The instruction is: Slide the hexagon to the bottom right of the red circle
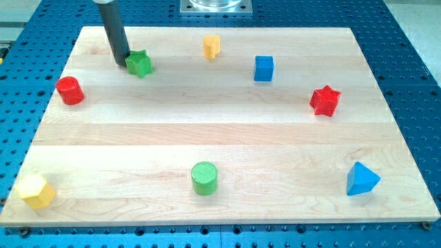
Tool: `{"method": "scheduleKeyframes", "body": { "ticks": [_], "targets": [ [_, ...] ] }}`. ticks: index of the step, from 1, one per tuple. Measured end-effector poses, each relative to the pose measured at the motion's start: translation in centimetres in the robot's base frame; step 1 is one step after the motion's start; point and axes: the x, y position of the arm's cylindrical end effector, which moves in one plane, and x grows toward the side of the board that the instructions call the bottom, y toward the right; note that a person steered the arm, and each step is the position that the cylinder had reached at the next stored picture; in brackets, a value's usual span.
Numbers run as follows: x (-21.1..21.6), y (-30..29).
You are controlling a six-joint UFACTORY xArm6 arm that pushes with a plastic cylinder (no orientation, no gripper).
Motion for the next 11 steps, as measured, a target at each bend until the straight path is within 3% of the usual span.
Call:
{"method": "scheduleKeyframes", "body": {
  "ticks": [1, 2, 3, 4, 5, 7, 8, 11],
  "targets": [
    [1.4, 2.0],
    [-2.1, 2.4],
    [-2.0, 7.5],
    [2.9, 11.3],
    [11.5, 11.3],
    [26.2, 5.9],
    [30.9, 2.6],
    [31.1, -1.2]
  ]
}}
